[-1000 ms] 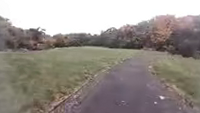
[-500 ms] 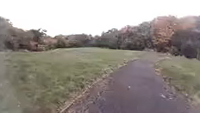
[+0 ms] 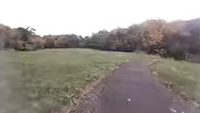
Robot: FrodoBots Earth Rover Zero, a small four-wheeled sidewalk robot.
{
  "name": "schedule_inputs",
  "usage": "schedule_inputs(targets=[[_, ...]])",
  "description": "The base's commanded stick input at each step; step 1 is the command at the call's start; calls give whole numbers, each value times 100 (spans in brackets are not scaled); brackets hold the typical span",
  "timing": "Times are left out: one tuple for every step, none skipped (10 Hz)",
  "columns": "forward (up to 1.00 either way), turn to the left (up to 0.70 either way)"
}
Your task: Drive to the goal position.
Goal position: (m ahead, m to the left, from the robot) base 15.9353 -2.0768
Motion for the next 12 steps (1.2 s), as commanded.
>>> schedule_inputs(targets=[[98,-18],[98,-13],[98,-13],[98,0],[98,0],[98,0],[98,0],[98,0],[98,0],[98,0],[98,0],[98,0]])
